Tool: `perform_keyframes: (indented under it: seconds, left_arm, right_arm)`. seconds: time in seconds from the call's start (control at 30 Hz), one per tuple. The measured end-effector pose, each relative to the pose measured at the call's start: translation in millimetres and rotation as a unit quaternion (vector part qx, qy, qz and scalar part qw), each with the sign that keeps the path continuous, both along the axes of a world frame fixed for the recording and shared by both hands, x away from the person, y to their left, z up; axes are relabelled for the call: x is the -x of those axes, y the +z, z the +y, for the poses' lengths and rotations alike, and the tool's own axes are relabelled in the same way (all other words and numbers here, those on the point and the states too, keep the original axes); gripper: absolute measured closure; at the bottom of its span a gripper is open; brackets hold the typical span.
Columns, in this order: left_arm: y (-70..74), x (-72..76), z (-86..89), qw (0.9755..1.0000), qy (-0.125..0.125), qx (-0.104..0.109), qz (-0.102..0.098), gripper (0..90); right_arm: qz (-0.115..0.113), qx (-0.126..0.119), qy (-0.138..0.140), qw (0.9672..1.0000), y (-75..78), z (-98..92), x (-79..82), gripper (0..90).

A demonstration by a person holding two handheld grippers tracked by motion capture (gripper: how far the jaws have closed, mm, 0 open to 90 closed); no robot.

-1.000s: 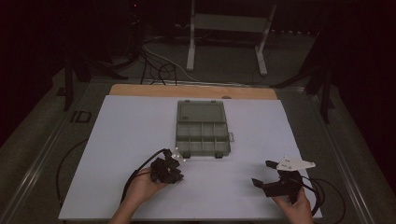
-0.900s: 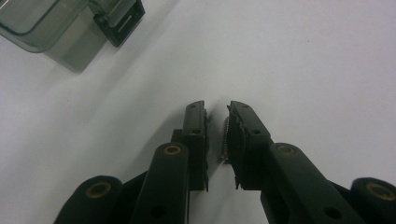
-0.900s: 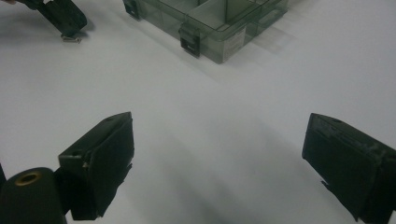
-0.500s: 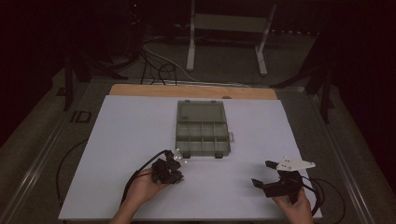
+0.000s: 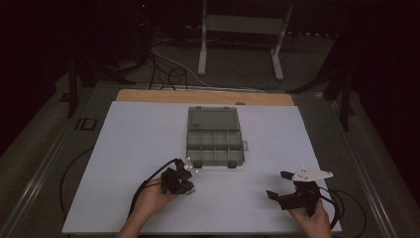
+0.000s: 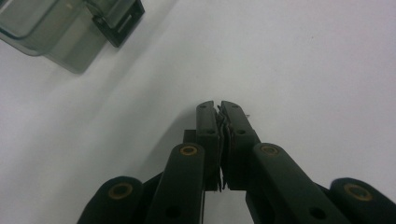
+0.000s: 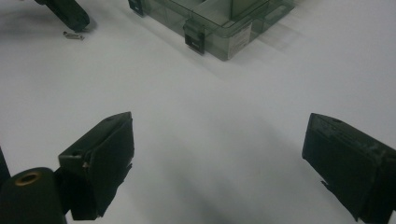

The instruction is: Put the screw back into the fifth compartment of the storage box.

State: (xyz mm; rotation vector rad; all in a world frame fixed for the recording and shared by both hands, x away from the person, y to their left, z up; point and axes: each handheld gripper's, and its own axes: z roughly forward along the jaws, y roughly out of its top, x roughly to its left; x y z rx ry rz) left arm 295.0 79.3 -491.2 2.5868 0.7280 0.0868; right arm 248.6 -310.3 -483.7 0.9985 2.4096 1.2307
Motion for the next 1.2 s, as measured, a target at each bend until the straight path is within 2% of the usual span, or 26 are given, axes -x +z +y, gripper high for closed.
perform_keyframes:
  seconds: [0.43,0.73,1.2]
  left_arm:
    - [21.3,-13.3,1.4,0.9998,0.003,0.014,-0.011,87.5]
    - [41.1,-35.0,4.7,0.9991,0.017,0.037,-0.014,87.5]
    - [55.3,-63.7,2.5,0.9987,0.031,0.035,-0.023,87.5]
  right_arm:
    - [-0.003,-0.002,-0.001,1.0000,1.7,-1.6,0.2,8.9]
    - [-0.004,-0.005,0.002,1.0000,1.3,-1.1,-0.7,8.9]
    - [-0.005,-0.010,0.000,0.9999,2.3,-2.2,-1.1,8.9]
